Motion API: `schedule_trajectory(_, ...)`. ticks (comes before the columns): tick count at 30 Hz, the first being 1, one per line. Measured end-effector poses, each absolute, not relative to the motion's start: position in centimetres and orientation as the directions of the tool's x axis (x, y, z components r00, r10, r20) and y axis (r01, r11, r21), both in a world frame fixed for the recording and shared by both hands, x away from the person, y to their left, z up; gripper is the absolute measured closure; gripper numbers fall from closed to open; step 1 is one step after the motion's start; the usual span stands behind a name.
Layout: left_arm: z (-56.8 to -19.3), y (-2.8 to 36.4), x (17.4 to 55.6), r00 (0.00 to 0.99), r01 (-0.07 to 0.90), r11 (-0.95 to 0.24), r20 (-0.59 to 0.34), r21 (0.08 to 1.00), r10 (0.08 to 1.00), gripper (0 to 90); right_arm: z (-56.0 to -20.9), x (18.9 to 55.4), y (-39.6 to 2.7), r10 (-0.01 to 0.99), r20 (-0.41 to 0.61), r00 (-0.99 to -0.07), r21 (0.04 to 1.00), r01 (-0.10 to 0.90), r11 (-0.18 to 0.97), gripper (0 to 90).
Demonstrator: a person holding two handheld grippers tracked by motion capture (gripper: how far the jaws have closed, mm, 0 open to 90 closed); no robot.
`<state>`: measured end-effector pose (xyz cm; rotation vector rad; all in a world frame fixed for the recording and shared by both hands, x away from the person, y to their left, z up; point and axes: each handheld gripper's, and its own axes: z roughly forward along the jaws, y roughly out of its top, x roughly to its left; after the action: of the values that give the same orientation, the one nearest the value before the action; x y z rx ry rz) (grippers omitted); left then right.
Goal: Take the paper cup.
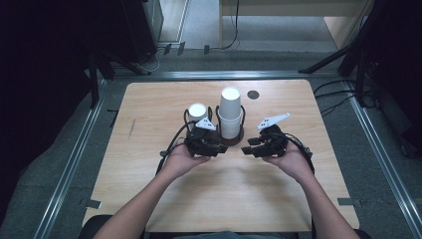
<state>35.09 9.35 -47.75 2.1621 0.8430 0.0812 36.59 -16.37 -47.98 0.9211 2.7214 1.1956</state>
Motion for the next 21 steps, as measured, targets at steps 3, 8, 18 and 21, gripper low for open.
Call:
schedule_trajectory(3, -47.5, 9.5, 35.2, 0.778, 0.54, -0.455, -0.214, 0.708, 0.59, 62.7, -47.9, 36.4, -16.3, 0.521, 0.182, -0.834, 0.693, 0.485, 0.534, 50.1)
schedule_trajectory(8, -47.3, 9.5, 35.6, 0.778, 0.54, -0.452, -0.217, 0.709, 0.589, 67.8, -47.9, 36.3, -16.6, 0.527, 0.199, -0.826, 0.693, 0.499, 0.521, 50.1)
schedule_trajectory(18, -46.7, 8.6, 35.9, 0.791, 0.497, -0.457, -0.167, 0.738, 0.589, 82.4, -47.4, 37.2, -17.0, 0.537, 0.178, -0.825, 0.705, 0.488, 0.516, 44.6)
schedule_trajectory(21, -46.4, 8.5, 36.2, 0.777, 0.507, -0.444, -0.17, 0.739, 0.606, 86.1, -47.1, 37.3, -16.8, 0.538, 0.145, -0.831, 0.711, 0.465, 0.527, 42.9)
